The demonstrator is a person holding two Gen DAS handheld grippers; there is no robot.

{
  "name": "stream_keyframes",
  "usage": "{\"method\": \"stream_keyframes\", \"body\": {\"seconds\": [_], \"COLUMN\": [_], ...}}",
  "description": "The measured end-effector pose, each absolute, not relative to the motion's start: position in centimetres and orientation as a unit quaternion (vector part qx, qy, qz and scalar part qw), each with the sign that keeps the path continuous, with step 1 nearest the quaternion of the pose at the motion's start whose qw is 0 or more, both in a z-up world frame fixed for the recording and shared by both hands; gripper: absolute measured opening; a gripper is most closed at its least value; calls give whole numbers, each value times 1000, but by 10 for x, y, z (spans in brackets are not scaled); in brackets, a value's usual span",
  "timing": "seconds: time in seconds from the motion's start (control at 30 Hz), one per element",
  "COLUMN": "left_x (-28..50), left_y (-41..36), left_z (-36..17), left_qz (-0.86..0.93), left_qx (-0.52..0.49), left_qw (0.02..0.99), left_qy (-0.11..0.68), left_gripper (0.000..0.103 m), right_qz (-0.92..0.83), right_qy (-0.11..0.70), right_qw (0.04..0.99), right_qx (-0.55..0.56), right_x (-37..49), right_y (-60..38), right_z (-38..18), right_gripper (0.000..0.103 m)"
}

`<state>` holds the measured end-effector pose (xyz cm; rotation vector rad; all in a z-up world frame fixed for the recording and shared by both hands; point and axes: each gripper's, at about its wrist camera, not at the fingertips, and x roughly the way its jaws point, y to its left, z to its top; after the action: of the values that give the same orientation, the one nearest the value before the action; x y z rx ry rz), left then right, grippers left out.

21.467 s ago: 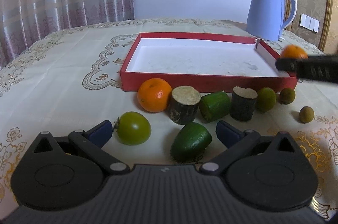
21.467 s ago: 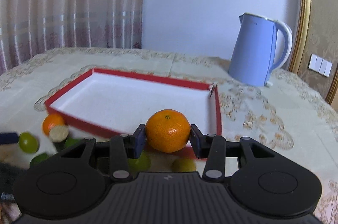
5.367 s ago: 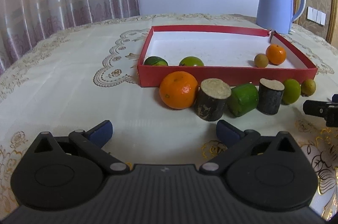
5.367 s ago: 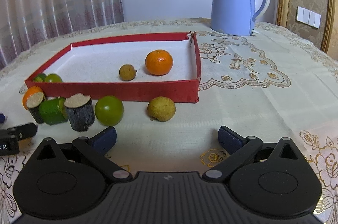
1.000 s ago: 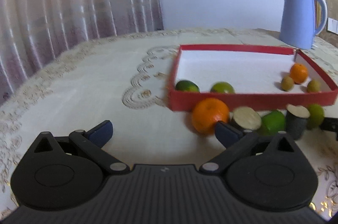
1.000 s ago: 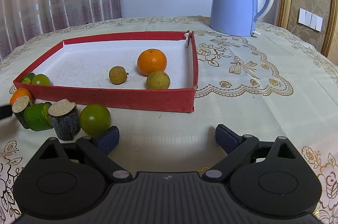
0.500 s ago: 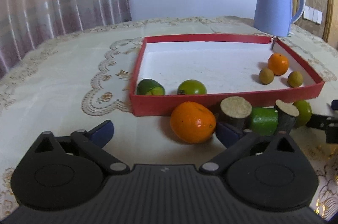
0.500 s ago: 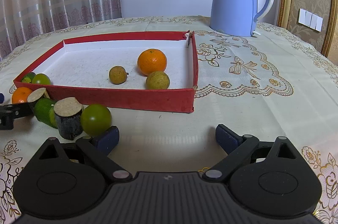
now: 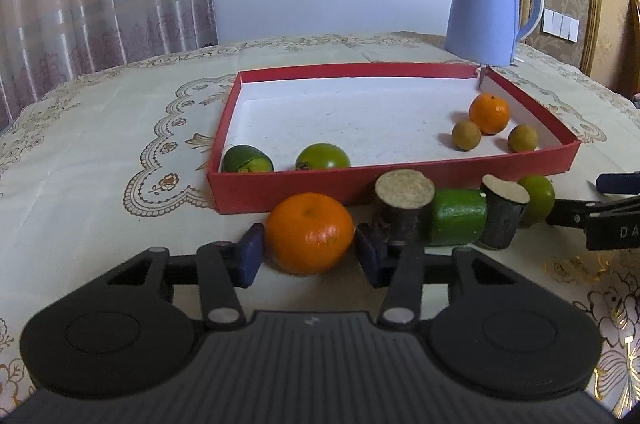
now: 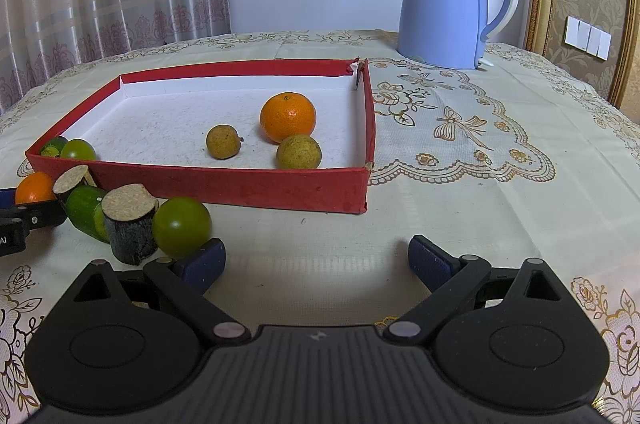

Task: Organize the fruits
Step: 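Close the left tool on the mandarin orange beside the tray, then carry the mandarin into the tray and open the left tool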

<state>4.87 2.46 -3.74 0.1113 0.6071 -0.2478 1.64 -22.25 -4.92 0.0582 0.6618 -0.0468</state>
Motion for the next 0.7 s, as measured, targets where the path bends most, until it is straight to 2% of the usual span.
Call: {"method": "stream_keyframes", "body": {"seconds": [0.7], "left_x": [46], "left_y": [20], "left_z": [-34], "left_qz": [-93], "left_qx": [41], "left_qw": [947], "left_qy": [306], "left_gripper": [42], "right_qz": [-23], "right_qy": [325], "right_qw": [945], "right_qx": [28], "right_x": [16], "right_y": [-222], "right_z": [-49], "right_gripper": [99]}}
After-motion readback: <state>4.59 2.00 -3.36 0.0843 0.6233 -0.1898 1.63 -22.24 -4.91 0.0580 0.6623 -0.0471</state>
